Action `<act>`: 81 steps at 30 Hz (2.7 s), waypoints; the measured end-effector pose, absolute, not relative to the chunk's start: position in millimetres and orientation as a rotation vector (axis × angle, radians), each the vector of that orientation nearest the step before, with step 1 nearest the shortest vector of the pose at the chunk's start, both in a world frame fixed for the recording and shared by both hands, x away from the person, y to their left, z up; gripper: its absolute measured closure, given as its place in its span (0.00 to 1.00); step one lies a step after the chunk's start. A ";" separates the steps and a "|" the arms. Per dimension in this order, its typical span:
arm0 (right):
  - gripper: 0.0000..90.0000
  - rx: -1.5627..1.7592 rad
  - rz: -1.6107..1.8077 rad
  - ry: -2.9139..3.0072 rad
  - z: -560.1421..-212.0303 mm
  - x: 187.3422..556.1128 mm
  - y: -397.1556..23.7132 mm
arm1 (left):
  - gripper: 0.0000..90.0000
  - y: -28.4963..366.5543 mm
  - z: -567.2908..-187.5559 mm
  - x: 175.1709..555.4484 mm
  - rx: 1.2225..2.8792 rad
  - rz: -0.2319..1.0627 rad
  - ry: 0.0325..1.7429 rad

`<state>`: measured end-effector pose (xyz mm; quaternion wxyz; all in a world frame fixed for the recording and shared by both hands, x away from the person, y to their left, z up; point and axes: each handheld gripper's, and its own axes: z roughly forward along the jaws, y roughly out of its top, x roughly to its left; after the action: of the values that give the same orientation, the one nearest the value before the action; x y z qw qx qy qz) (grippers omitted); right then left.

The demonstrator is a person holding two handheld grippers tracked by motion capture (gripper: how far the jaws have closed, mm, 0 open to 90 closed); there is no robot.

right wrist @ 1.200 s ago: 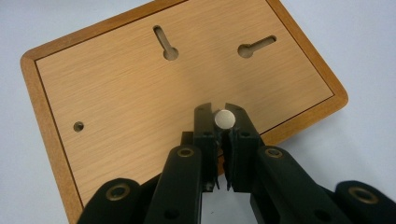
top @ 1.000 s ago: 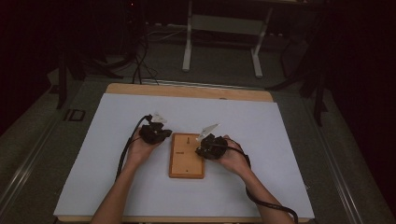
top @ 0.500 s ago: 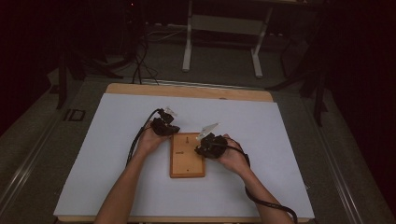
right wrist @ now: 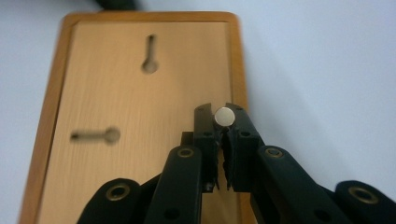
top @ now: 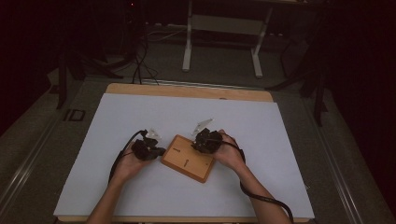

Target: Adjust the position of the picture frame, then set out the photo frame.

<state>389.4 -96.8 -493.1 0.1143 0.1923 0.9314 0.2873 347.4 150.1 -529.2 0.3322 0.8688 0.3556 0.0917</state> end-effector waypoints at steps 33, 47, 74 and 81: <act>0.94 0.744 0.936 2.672 -503.3 397.2 -96.2 | 0.87 142.4 -535.1 325.4 2.205 0.331 0.917; 0.94 0.801 0.915 2.646 -502.6 394.1 -96.6 | 0.85 147.2 -531.8 325.1 2.171 0.342 0.920; 0.56 0.723 0.996 2.595 -496.9 370.0 -129.4 | 0.69 149.7 -522.4 319.6 2.096 0.343 0.899; 0.52 0.787 1.032 2.542 -498.1 357.1 -158.5 | 0.64 147.6 -521.3 320.2 2.089 0.335 0.901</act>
<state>357.1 -158.5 -498.1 0.1434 0.2731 0.8814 0.3578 320.2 147.6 -521.3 0.4088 0.8290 0.3577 0.1328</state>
